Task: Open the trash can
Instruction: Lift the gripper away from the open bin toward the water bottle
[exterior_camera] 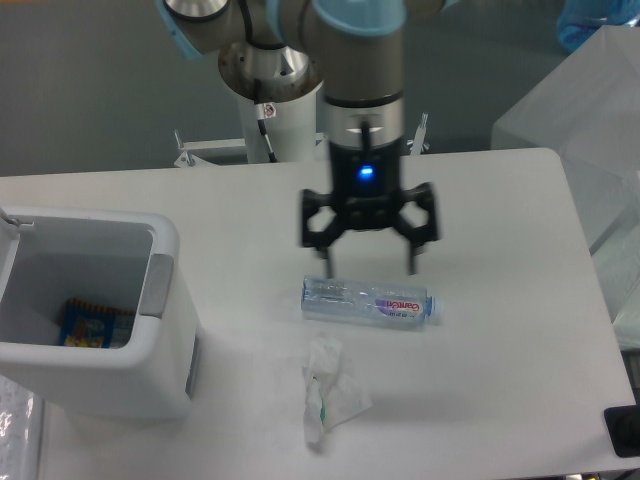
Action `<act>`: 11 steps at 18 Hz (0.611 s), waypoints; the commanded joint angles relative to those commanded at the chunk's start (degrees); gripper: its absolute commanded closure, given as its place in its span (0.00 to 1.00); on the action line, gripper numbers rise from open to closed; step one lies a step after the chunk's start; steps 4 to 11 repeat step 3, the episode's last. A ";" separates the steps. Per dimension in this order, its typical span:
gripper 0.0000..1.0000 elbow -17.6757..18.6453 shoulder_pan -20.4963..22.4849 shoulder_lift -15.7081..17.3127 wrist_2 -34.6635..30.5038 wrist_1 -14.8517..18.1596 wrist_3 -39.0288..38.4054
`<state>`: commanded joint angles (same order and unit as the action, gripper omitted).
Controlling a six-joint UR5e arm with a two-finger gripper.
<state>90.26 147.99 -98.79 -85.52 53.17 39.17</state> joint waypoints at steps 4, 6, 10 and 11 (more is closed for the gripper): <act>0.00 1.31 3.87 0.09 0.00 0.09 7.22; 0.00 1.31 3.87 0.09 0.00 0.09 7.22; 0.00 1.31 3.87 0.09 0.00 0.09 7.22; 0.00 1.31 3.87 0.09 0.00 0.09 7.22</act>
